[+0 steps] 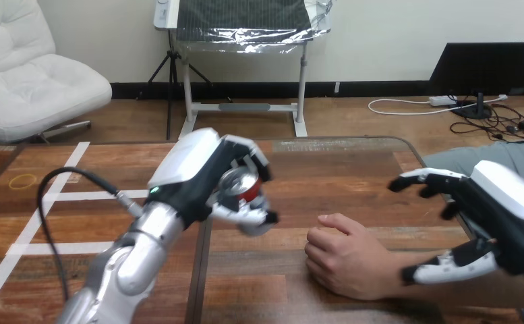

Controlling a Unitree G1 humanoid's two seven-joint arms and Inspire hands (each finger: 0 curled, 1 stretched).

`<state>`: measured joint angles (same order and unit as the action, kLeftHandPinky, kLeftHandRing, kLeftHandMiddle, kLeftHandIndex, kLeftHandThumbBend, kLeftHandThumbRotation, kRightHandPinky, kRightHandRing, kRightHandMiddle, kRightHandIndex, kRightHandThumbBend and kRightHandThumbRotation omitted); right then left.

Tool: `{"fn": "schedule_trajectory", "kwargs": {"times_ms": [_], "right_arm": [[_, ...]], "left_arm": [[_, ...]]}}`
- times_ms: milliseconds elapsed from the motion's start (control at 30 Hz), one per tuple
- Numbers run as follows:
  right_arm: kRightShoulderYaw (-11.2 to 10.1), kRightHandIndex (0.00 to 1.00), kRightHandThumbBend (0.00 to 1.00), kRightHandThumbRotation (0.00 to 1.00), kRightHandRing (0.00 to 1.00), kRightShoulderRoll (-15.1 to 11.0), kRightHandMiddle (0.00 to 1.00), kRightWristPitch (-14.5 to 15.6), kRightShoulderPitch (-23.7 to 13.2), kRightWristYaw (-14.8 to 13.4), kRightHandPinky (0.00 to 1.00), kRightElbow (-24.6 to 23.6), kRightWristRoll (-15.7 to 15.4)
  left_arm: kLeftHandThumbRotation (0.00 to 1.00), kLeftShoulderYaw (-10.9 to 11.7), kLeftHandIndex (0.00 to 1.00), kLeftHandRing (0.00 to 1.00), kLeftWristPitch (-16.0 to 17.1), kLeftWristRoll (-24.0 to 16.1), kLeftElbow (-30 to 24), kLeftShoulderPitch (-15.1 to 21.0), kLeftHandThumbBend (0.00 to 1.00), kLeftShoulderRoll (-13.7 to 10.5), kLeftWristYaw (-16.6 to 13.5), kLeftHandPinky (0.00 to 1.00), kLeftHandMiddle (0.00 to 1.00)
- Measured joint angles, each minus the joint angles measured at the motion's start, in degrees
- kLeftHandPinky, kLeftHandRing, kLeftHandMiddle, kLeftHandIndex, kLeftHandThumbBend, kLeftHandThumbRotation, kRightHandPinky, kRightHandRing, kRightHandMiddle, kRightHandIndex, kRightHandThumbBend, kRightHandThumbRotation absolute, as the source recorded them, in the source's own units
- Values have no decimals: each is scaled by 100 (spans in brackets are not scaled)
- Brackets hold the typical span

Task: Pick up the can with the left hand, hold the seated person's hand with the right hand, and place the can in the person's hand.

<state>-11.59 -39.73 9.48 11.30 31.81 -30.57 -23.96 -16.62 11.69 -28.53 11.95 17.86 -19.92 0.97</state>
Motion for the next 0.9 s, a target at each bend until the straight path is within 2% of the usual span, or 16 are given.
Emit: {"fn": "schedule_trajectory", "kwargs": {"times_ms": [167,433,733,900], "right_arm": [[0,83,91,0,84,-324,88,35,-261,134,70,269,-71],[38,84,91,0,86,-621,88,-9,-502,213,73,640,-226],[290,86,90,0,88,-924,90,-13,-691,391,77,1080,-587],[509,86,90,0,89,-1041,91,-21,-817,494,79,1341,-797]], "left_arm": [[0,1,47,38,-35,55,-127,101,63,119,7,32,46],[0,1,47,37,-36,89,-194,212,63,222,22,31,45],[0,1,47,37,-39,96,-201,221,63,247,78,31,45],[0,1,47,37,-41,94,-201,221,63,244,100,31,45]]}}
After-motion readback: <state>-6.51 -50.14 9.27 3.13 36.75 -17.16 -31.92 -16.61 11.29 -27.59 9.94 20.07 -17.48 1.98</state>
